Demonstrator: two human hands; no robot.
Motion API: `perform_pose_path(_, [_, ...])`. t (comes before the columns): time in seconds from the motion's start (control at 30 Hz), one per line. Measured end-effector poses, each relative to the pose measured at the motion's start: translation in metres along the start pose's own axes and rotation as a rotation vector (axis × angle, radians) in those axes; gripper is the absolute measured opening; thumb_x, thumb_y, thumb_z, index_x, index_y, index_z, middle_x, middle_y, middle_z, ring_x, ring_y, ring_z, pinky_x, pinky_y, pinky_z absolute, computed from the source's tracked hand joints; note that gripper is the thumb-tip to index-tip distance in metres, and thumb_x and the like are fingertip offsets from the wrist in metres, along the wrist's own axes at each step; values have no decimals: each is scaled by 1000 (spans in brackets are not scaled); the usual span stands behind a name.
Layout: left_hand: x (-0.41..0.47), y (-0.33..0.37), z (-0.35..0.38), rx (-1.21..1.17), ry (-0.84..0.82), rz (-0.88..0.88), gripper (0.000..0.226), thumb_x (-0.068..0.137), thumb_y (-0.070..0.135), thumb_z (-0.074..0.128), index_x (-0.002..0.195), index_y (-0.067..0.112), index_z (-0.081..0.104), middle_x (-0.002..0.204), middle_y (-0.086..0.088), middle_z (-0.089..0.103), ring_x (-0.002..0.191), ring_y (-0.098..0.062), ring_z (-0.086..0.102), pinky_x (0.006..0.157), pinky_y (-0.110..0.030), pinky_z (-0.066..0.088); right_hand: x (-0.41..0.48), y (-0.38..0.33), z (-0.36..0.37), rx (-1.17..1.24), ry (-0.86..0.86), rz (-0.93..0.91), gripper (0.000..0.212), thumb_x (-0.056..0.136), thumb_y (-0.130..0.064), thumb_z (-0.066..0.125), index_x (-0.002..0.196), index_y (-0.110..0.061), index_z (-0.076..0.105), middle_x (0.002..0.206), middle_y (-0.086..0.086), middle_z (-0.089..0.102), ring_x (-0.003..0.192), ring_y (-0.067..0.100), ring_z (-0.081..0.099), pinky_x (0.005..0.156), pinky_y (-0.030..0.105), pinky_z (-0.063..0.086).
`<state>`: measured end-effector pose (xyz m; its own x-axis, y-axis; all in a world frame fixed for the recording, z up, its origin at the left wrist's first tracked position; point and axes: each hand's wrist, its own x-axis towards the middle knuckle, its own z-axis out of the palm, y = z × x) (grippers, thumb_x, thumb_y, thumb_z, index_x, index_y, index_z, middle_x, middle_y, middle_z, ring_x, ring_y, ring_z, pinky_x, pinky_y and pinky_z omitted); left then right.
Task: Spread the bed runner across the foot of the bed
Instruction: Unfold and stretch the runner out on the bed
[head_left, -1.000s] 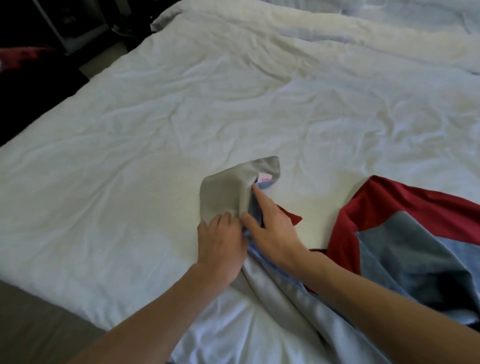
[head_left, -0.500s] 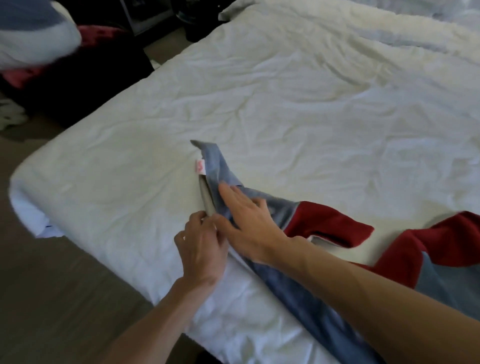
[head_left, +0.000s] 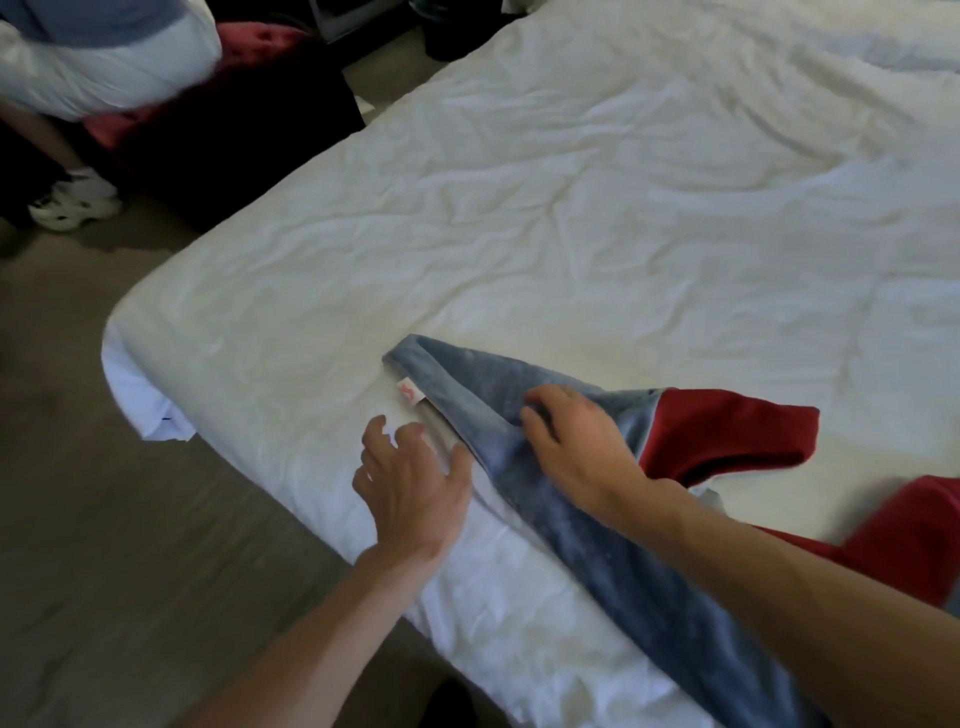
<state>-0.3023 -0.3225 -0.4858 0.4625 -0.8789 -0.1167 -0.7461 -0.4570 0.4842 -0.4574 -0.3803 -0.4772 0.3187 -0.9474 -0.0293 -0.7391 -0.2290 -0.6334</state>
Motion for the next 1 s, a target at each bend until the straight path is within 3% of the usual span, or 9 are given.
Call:
perform_pose_path(0.13, [29,6,-9,147,31,222,62,88,42,56,137,8,38,147,-15,26,131,-32,31,104,-47,28,8,13,-16,-265,-8,85,32,93,-22,46,123,-13,53,121,10,55,108,28,51,91,41,43])
perform_pose_path(0.3, [67,21,-9,456,-74,451,61,90,50,47,140,19,36,149,-9,27,138,-28,22,108,-49,21,11,34,-38,-678,-150,229,43,85,-21,57,124,-14,42,125,12,50,116,32,46,98,44,36])
perform_pose_path(0.43, [85,39,0,678,-219,453,64,85,46,52,139,19,29,144,-8,29,136,-29,20,108,-56,18,11,48,-46,-800,-280,336,44,84,-29,64,120,-11,47,121,10,53,114,31,48,99,48,33])
perform_pose_path(0.53, [90,47,5,773,-330,390,81,80,40,57,146,19,15,146,-10,25,136,-31,20,107,-58,17,12,57,-50,-835,-300,351,33,85,-25,61,116,-14,54,116,9,54,110,30,49,97,45,33])
perform_pose_path(0.6, [90,51,8,807,-373,348,80,79,40,57,145,20,16,142,-10,30,132,-31,26,105,-58,19,12,60,-51,-839,-283,317,24,87,-20,58,110,-17,57,110,7,57,106,28,51,95,43,34])
perform_pose_path(0.73, [90,58,12,737,-255,326,42,84,43,51,120,22,45,122,-8,50,117,-31,44,101,-56,25,15,63,-50,-834,-234,197,15,89,-15,52,102,-19,58,101,4,59,98,26,53,90,39,35])
perform_pose_path(0.83, [89,58,12,706,-148,315,25,90,42,48,107,23,50,109,-4,57,108,-29,51,97,-50,28,22,63,-52,-818,-175,157,17,91,-14,46,102,-19,58,101,4,58,98,26,53,91,39,36])
perform_pose_path(0.93, [90,51,8,717,-131,336,2,94,26,50,92,25,50,91,1,53,96,-24,51,97,-47,30,30,60,-54,-808,-129,122,16,92,-15,45,101,-19,57,98,4,57,96,25,51,90,38,36])
perform_pose_path(1.0, [94,46,5,723,-141,319,16,91,16,51,81,25,44,79,3,47,84,-21,45,96,-44,30,38,57,-56,-807,-98,98,17,91,-15,44,101,-19,57,97,4,57,94,25,51,89,38,36])
